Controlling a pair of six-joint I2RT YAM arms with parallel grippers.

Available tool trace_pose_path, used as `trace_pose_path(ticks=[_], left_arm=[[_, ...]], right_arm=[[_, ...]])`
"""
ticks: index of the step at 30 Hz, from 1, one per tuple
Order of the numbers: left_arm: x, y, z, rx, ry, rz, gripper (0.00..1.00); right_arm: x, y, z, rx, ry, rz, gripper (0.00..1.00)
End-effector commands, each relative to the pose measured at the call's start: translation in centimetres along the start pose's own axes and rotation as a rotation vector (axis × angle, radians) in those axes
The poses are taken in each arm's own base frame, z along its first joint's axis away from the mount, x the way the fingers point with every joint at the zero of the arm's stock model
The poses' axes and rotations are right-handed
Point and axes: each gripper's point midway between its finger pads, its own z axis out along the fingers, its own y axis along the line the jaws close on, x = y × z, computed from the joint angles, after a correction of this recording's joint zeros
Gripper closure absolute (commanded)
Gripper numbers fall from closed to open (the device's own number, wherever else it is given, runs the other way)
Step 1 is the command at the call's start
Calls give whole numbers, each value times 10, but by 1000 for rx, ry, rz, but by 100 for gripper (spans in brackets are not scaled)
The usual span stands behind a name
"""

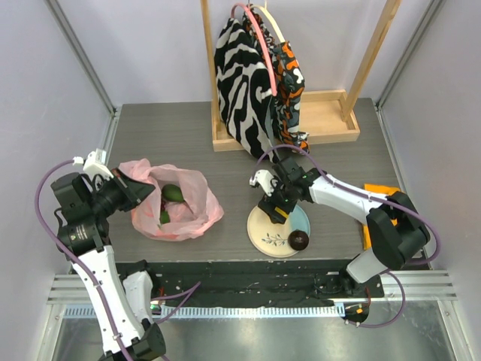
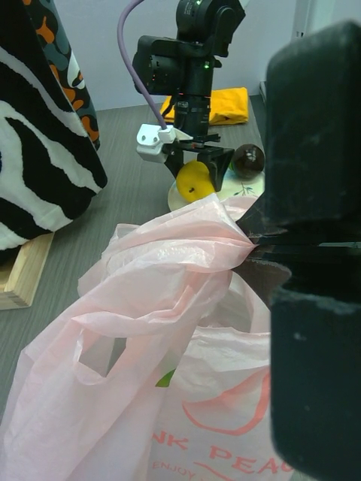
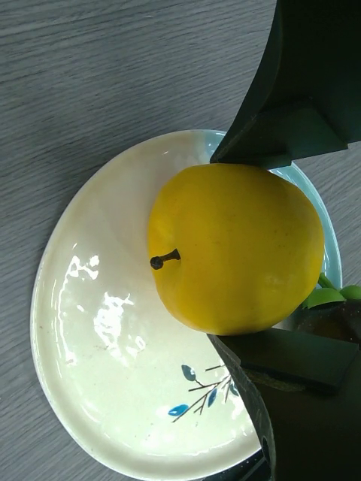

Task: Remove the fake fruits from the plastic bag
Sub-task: Place the fake fruit on the plate.

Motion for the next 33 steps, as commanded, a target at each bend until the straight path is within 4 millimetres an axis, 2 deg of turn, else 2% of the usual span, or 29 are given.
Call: trace_pose_path(ticks=[1, 6, 7, 9, 14, 17, 19, 20, 21, 23, 24, 25, 27, 29, 30, 31, 33], left_arm=[[-4, -5, -1, 27, -14, 8, 100], [-5, -6, 0, 33, -17, 2, 100], [-5, -6, 1, 36, -16, 2, 100], [-4, -6, 2, 40, -13, -3, 100], [-5, -6, 3, 44, -10, -2, 100], [-7, -7, 3, 50, -11, -4, 100], [-9, -11, 1, 64, -9, 9, 100], [-8, -17, -1, 90, 4, 15, 100], [-6, -21, -4, 102, 17, 38, 100], [-2, -26, -7, 124, 46, 54, 100], [5, -27, -9, 131, 78, 39, 100], [7, -29, -12, 137, 88, 76, 100], [13, -29, -15, 128, 122, 62, 100], [14, -27, -15, 112, 124, 43, 100], [14, -27, -16, 102, 115, 33, 100], [14, -26, -16, 88, 107, 23, 100], [16, -26, -17, 83, 104, 0, 100]], right_arm=[[4, -10, 6, 42, 12, -6, 31], [0, -8, 5, 23, -19, 28, 31], [-1, -13, 3, 18, -42, 55, 32], [-4, -6, -1, -29, -97, 86, 32], [1, -8, 4, -21, -112, 115, 19], [-6, -7, -4, -24, -133, 129, 9], [-27, -2, -23, -49, -194, 118, 0], [-36, 2, -33, -77, -219, 114, 0], [-66, 8, -54, -131, -298, 85, 0], [-84, 22, -80, -214, -322, 113, 0], [-112, 24, -102, -232, -386, 97, 0], [-123, 35, -113, -293, -411, 96, 1], [-149, 45, -127, -323, -460, 107, 0], [-178, 59, -128, -321, -520, 98, 1], [-189, 63, -122, -314, -536, 92, 4], [-209, 81, -120, -330, -581, 40, 9], [-230, 93, -104, -331, -584, 21, 16]])
